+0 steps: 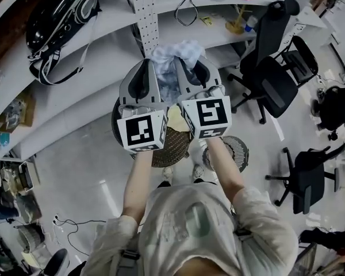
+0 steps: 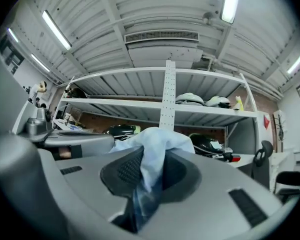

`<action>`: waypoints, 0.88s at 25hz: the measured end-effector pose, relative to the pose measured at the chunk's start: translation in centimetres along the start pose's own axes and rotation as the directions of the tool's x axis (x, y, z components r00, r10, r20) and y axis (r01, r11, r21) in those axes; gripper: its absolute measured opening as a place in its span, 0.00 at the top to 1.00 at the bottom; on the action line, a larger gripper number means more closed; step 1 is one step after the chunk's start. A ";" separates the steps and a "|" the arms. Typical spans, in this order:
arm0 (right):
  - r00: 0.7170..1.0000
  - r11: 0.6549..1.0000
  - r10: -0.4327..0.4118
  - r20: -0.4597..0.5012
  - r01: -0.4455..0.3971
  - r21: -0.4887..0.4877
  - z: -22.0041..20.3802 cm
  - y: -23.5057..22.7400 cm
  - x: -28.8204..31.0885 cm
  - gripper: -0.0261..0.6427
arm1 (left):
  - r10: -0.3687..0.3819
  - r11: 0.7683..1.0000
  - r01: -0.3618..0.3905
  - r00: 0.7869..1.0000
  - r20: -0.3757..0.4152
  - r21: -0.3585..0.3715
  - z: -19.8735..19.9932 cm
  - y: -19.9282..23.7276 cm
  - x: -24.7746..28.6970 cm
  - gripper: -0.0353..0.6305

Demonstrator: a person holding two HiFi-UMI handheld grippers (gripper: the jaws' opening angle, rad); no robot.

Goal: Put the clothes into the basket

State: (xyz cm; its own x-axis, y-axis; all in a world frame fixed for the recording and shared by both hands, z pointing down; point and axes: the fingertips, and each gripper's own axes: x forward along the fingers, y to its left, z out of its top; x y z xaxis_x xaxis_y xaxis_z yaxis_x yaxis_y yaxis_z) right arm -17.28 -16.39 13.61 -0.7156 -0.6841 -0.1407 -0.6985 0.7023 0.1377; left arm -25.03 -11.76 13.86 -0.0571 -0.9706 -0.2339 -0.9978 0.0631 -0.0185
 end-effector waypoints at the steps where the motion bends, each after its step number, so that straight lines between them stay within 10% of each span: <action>1: 1.000 1.000 -0.012 -0.002 0.012 0.003 -0.1 -0.8 -0.4 0.85 | -0.012 1.000 0.012 1.000 -0.005 -0.001 -0.2 -0.8 0.4 0.92; 13: 0.957 0.959 -0.282 -0.068 0.282 -0.020 -3.1 -14.2 -10.2 0.85 | -0.302 0.952 0.301 0.953 -0.024 -0.051 -2.8 -16.7 4.9 0.92; 22: 0.790 0.808 -0.589 -0.172 0.573 -0.133 -6.3 -26.9 -27.3 0.85 | -0.622 0.771 0.610 0.783 -0.010 -0.182 -6.2 -38.3 4.1 0.92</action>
State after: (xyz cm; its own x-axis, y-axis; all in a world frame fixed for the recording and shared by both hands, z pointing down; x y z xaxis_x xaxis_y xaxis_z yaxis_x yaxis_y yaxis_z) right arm 20.97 -17.85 19.92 -0.1551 -0.9876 -0.0237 -0.9755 0.1493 0.1615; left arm 12.72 -19.56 19.60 0.5752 -0.8019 -0.1615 -0.8105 -0.5854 0.0200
